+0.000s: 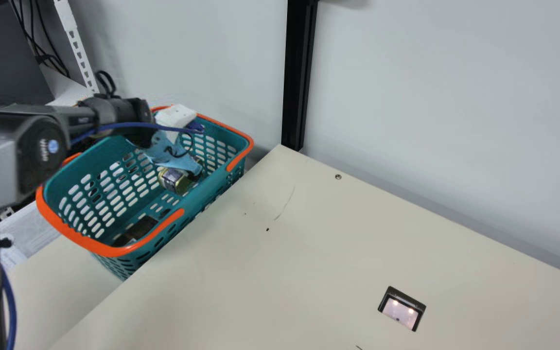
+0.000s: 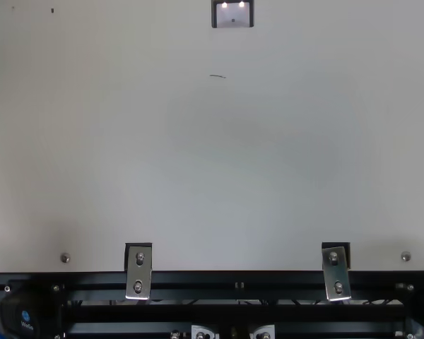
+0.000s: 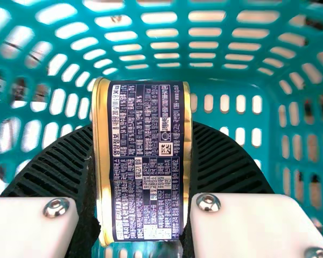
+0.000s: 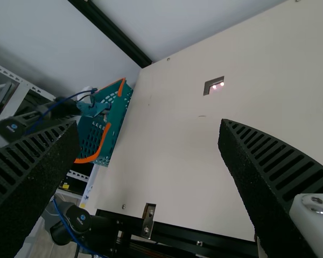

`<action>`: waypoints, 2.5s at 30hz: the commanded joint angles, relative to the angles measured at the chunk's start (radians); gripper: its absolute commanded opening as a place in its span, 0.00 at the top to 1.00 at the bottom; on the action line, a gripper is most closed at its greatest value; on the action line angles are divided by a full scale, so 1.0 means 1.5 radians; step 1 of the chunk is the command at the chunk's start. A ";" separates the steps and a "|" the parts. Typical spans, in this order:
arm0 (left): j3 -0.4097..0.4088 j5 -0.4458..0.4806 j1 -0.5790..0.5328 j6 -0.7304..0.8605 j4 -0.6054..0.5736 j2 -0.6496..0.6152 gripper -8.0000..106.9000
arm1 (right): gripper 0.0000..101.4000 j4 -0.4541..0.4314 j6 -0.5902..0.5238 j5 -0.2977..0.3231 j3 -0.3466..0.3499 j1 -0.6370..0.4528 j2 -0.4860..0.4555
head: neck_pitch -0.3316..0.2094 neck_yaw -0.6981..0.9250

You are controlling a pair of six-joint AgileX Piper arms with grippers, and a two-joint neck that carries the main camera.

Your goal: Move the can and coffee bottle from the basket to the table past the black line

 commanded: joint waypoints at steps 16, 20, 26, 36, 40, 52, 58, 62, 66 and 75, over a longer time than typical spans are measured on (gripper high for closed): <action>0.273 -0.035 0.032 0.068 -0.231 -0.474 0.84 | 0.00 0.000 0.000 0.000 0.000 0.000 0.000 | -0.018 0.008; 0.293 0.002 0.040 0.031 -0.258 -0.553 0.84 | 0.00 0.000 0.000 0.000 0.000 0.000 0.000 | -0.018 0.008; 0.299 0.106 0.056 -0.050 -0.294 -0.646 0.84 | 0.00 0.000 0.000 0.000 0.000 0.000 0.000 | -0.018 0.008; 0.278 0.294 0.088 -0.184 -0.372 -0.763 0.84 | 0.00 0.000 0.000 0.000 0.000 0.000 0.000 | -0.018 0.008; 0.266 0.370 0.105 -0.237 -0.413 -0.796 0.84 | 0.00 0.000 0.000 0.000 0.000 0.000 0.000 | -0.018 0.008; 0.272 0.494 0.082 -0.418 -0.527 -0.850 0.84 | 0.00 0.000 0.000 0.000 0.000 0.000 0.000 | -0.018 0.008; 0.302 0.494 0.048 -0.539 -0.568 -0.873 0.84 | 0.00 0.000 0.000 0.000 0.000 0.000 0.000 | -0.018 0.008; 0.320 0.494 0.026 -0.613 -0.585 -0.885 0.84 | 0.00 0.000 0.000 0.000 0.000 0.000 0.000 | -0.018 0.008; 0.336 0.494 0.003 -0.685 -0.601 -0.899 0.84 | 0.00 0.000 0.000 0.000 0.000 0.000 0.000 | -0.018 0.008; 0.350 0.494 -0.044 -0.840 -0.646 -0.936 0.84 | 0.00 0.000 0.000 0.000 0.000 0.000 0.000 | -0.018 0.008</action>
